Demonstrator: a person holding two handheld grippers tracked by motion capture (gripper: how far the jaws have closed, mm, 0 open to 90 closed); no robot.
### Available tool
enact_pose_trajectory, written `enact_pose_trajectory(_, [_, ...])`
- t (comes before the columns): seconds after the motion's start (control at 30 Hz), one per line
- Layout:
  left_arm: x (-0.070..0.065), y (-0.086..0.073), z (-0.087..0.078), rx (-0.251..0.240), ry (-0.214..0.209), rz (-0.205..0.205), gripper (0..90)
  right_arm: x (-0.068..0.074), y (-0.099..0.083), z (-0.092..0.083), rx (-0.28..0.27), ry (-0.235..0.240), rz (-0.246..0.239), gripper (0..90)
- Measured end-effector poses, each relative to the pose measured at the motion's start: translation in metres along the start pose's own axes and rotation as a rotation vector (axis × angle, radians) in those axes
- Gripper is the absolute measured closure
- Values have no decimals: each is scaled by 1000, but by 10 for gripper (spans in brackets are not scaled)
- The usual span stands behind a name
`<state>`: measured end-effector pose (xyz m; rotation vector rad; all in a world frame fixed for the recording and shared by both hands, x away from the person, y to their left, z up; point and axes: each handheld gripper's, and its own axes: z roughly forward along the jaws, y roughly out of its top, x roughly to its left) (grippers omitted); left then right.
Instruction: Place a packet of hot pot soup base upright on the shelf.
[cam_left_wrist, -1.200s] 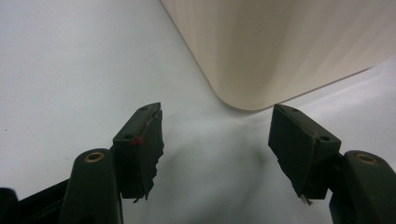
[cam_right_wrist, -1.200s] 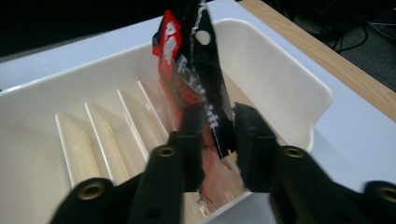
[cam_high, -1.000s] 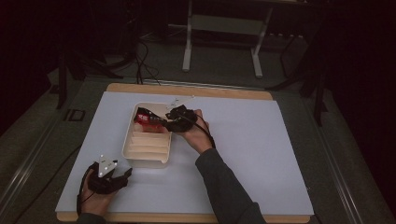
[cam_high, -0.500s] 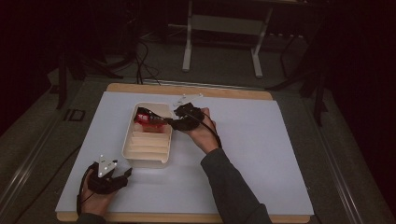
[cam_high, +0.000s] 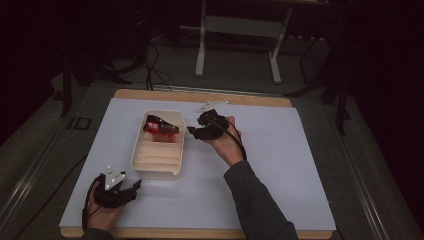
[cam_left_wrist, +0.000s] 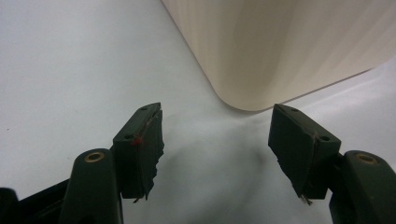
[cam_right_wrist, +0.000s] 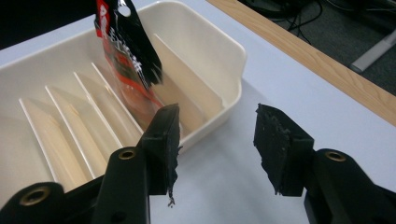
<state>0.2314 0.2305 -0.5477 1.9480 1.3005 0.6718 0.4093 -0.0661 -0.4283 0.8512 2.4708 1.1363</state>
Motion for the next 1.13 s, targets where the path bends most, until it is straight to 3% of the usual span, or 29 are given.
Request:
enact_pose_trajectory(0.63, [0, 0, 0, 0, 1, 0, 354, -19, -28, -28, 24, -48, 46, 473])
enact_pose_trajectory(0.9, [0, 0, 0, 0, 2, 2, 354, -32, -56, -32, 45, -70, 70, 467])
enact_pose_trajectory(1.13, [0, 0, 0, -2, 4, 3, 354, -50, -89, -40, 59, -97, 120, 454])
